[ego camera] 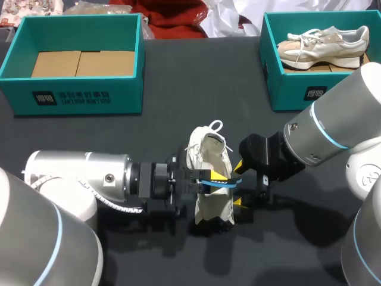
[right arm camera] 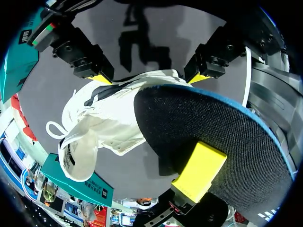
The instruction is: Take the shoe out of the shoebox, open the shoe tongue, remove and reinsert the insole, then place the shoe into the shoebox
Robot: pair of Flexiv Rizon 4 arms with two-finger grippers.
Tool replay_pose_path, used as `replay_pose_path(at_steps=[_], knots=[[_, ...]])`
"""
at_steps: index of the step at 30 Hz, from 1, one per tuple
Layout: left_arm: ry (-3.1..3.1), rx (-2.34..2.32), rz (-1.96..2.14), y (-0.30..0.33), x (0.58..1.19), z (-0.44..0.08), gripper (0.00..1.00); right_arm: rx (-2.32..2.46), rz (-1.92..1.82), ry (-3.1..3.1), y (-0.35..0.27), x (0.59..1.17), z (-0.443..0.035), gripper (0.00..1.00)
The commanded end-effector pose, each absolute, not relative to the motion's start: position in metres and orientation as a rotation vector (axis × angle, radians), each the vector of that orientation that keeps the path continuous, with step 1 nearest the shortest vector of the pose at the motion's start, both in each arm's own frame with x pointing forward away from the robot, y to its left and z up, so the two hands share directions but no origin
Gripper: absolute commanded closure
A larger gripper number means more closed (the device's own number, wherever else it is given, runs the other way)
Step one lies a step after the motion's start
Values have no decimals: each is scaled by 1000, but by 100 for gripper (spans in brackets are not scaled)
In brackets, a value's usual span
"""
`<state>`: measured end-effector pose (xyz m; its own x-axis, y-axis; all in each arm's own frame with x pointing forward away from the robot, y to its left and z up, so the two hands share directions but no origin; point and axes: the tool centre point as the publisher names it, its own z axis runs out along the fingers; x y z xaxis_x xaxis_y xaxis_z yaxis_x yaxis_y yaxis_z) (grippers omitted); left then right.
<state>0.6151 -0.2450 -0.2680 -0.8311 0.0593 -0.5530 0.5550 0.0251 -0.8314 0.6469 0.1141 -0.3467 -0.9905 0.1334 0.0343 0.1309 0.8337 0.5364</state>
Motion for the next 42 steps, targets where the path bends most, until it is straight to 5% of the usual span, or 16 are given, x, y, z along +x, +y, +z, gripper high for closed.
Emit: replay_pose_path(at_steps=[1, 42], knots=[[1943, 609, -1843, -249, 611, -271, 100, 217, 878, 3001, 114, 645, -347, 0], [1987, 484, -1764, -242, 663, -324, 100, 217, 878, 3001, 114, 645, -347, 0]])
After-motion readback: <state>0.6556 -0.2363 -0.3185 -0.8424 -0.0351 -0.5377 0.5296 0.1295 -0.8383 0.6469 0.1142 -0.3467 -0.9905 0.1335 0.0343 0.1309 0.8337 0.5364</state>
